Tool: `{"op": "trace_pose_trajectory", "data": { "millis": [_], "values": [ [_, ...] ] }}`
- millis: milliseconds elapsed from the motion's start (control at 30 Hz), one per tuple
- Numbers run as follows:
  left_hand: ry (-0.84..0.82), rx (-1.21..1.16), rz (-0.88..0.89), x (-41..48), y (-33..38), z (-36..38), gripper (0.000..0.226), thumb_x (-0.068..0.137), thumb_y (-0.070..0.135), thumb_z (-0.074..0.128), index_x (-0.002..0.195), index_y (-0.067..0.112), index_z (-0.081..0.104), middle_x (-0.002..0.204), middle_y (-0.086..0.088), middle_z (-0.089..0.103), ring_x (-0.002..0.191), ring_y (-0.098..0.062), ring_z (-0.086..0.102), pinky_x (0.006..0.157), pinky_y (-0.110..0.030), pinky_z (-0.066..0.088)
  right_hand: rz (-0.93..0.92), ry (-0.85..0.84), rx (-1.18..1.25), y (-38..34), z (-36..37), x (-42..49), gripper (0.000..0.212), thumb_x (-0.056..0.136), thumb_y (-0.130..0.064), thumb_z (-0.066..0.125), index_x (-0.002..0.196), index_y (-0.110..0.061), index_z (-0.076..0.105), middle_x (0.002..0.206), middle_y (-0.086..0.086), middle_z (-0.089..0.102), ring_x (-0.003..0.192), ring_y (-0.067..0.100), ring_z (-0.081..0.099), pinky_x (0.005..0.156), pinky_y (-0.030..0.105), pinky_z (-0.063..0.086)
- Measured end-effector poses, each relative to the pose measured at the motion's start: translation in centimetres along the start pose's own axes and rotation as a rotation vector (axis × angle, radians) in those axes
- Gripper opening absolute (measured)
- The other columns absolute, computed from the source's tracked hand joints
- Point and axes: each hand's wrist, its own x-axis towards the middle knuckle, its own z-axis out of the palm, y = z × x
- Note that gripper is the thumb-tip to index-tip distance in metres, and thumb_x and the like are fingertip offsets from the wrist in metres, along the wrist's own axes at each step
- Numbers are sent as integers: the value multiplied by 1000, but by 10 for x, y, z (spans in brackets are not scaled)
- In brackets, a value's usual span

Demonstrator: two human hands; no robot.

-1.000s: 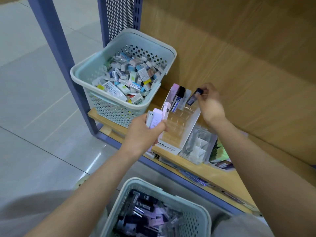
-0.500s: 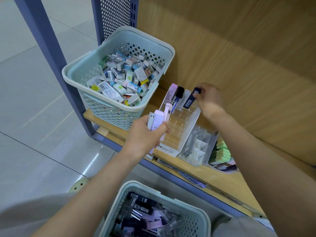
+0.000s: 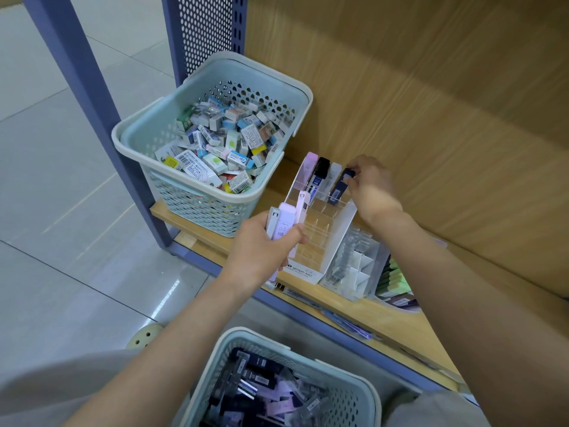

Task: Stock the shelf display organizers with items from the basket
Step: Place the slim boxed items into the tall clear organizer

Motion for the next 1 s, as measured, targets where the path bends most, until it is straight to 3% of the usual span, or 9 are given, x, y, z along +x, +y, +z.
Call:
{"op": "trace_pose_trajectory", "data": {
  "millis": [133,267,400,500,633,700,800,867,1000],
  "values": [
    [6,-2,-5,-1,2,1,16,89,24,61,89,12,70,75,3,69,40,-1,47,45,-13,44,-75,13,-94,-8,-3,-16,35,97,-13,46,130,-2,46,132,16,42,115,31,47,94,38,42],
    [-26,-41,-30,-6,3,1,9,90,23,59,88,19,67,78,4,73,43,-4,47,47,-14,46,-132,59,252,-38,-23,-57,30,99,-21,44,126,-12,53,122,6,54,96,15,58,87,29,46],
    [-84,-18,-30,-12,5,-2,10,90,24,60,89,18,68,72,8,73,43,-7,48,47,-19,47,-105,-267,493,-53,-42,-97,24,97,-27,48,116,-22,61,105,-4,62,95,10,62,87,30,50],
    [-112,-11,-20,-20,8,-3,10,88,24,62,83,16,66,60,11,69,43,-9,48,46,-20,46,-7,-394,728,-54,-49,-108,11,90,-14,60,99,-20,60,81,-1,67,74,8,67,72,24,56],
    [-127,-88,-23,-27,14,-4,18,88,31,58,86,14,64,53,9,64,43,-10,44,44,-18,41,48,-342,972,-56,-63,-113,5,91,-7,56,93,-11,55,77,4,68,68,11,68,66,21,57],
    [-129,-206,-41,-28,18,-6,25,88,37,54,93,15,65,66,4,70,43,-9,43,45,-19,40,-18,-231,1045,-59,-69,-118,4,93,-5,51,94,-9,50,85,9,68,75,13,70,69,22,56],
    [-135,-333,-73,-31,26,-10,29,89,40,50,100,16,63,85,0,74,43,-8,42,48,-18,42,-187,-87,998,-60,-75,-130,14,92,0,52,91,-14,50,95,6,67,89,16,69,79,26,55],
    [-157,-384,-78,-34,31,-12,31,86,39,53,101,14,63,88,0,74,45,-10,41,47,-18,41,-351,-72,836,-58,-73,-139,20,91,0,55,90,-20,54,103,1,65,99,11,65,85,24,52],
    [-131,-429,-86,-38,34,-13,10,85,27,64,84,17,65,57,2,56,48,-13,41,44,-19,38,-672,-30,444,-51,-64,-151,7,90,-8,56,96,-11,58,115,5,56,106,8,55,89,21,46]
  ]
}}
